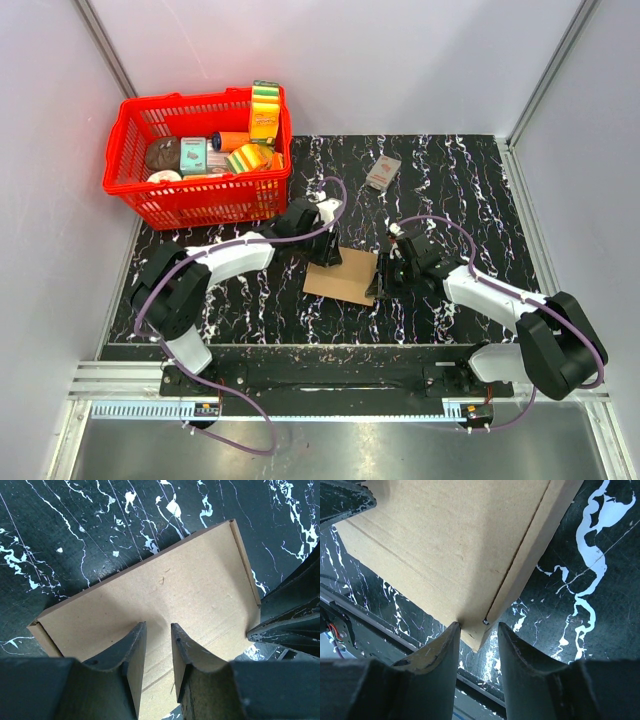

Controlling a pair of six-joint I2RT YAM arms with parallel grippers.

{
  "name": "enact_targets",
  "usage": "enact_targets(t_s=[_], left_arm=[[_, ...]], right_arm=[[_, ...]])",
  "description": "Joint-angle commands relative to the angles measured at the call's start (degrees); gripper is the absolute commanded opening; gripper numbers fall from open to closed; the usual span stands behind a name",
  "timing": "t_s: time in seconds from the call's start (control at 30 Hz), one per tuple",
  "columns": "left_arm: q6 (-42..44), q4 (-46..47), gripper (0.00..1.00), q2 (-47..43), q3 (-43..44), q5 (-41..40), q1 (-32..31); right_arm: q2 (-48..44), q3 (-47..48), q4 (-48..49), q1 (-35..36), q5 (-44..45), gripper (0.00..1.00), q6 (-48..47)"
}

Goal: Fold the paper box

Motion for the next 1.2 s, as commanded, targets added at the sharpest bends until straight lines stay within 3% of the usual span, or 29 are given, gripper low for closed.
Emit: enact_targets(t_s=[0.0,1.17], left_arm=[[1.2,0.5,0.31,0.8,2.5,1.1,-0.2],[1.2,0.5,0.29,2.3,2.8,1.8,-0.2]], right_arm=[[-0.4,0.3,0.7,-0.5,2.4,0.42,-1.2],[2.3,0.7,-1.5,-0.5,7.2,0.45,-2.3]])
